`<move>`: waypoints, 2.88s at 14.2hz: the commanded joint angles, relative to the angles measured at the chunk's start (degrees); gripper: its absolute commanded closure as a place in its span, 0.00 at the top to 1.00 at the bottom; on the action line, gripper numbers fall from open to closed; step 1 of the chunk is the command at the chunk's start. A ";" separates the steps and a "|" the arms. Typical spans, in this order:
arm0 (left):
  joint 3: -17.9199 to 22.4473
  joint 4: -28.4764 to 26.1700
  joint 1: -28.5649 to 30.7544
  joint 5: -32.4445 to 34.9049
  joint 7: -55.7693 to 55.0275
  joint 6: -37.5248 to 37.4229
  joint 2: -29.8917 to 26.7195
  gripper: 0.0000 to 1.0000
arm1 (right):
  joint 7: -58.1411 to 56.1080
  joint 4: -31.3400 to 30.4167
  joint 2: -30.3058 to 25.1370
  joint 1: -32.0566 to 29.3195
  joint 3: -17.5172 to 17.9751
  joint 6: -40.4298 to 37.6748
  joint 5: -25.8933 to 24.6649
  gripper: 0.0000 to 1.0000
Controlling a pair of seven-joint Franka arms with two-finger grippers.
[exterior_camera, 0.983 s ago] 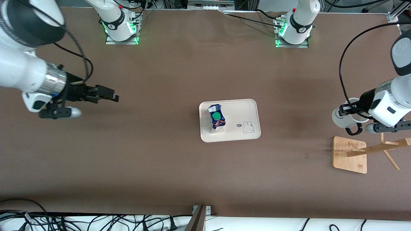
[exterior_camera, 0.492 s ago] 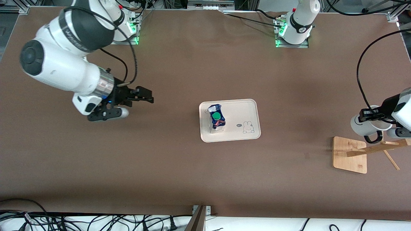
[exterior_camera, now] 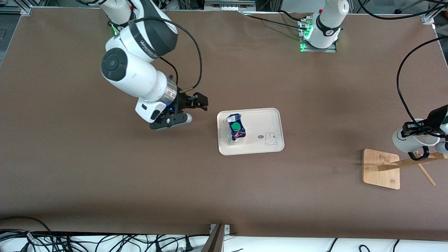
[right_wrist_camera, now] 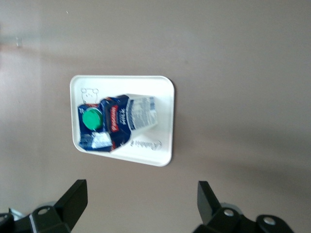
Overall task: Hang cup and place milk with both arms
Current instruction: 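Hang the mug handle on the stand peg while the right gripper lowers, then grasp the blue milk carton on the tray with the right gripper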
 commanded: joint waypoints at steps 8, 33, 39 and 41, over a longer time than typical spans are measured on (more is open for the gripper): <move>2.55 1.20 0.53 -0.05 8.53 -0.04 1.80 1.00 | 9.95 -0.11 3.84 6.02 -0.51 9.96 -0.04 1.00; -1.93 -17.35 -8.53 4.78 -7.27 -0.92 -18.06 1.00 | 12.14 5.69 14.56 10.51 -0.95 22.63 -3.90 1.00; -2.02 -15.33 -8.00 4.26 -11.33 -2.85 -18.51 1.00 | 11.88 5.78 16.24 11.04 -0.86 22.71 -4.26 1.00; -1.85 -15.06 -7.82 4.70 -11.24 -2.33 -17.72 1.00 | 11.88 5.69 16.15 11.13 -0.77 22.62 -4.26 1.00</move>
